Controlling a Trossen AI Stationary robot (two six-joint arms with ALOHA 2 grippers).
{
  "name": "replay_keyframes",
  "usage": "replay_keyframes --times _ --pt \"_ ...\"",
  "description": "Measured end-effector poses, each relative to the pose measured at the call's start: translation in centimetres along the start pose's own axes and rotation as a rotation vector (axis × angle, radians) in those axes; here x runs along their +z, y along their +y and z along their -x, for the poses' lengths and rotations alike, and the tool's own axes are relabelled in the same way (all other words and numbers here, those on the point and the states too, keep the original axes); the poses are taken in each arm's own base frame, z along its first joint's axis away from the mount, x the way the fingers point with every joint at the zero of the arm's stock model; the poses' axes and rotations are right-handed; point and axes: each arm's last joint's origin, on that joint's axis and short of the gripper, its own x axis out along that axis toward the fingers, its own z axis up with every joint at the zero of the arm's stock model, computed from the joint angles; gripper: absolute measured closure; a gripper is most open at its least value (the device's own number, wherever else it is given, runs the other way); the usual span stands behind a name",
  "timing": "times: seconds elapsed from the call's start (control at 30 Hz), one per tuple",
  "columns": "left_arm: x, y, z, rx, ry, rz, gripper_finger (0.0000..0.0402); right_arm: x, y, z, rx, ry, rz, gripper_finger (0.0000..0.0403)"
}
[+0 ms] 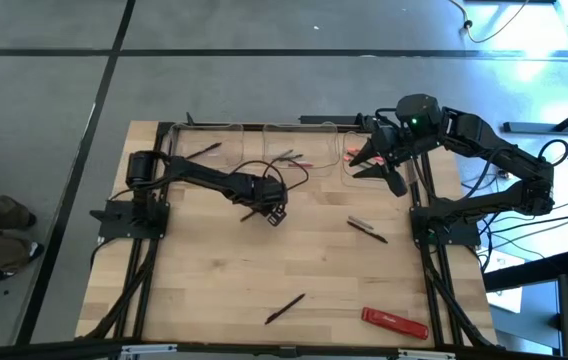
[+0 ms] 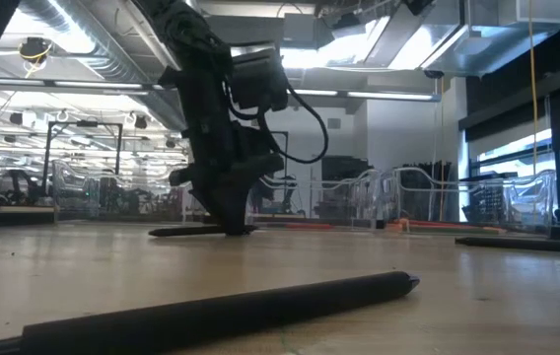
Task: Sort crayons/erasers/pens/pencils in bins
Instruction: Put the black pen into the left transparent bin
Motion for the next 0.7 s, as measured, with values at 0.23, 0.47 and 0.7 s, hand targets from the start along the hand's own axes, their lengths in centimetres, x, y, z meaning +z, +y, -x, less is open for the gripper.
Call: replay_keyframes --times 0.23,0.47,0.7 --pt "-0.11 0.06 -0.14 0.011 0.004 -0.033 0.0339 0.00 -0.05 0.00 -0.015 0.002 -0.022 0.0258" --pt "-0.14 0.09 -0.17 0.016 0.005 -0.060 0.0389 0.00 -0.04 0.00 -0.015 0.002 -0.022 0.0258" --pt "-0.18 0.14 -0.07 0.011 0.009 -0.060 0.0391 0.00 -0.04 0.00 -0.015 0.003 -0.022 0.0258"
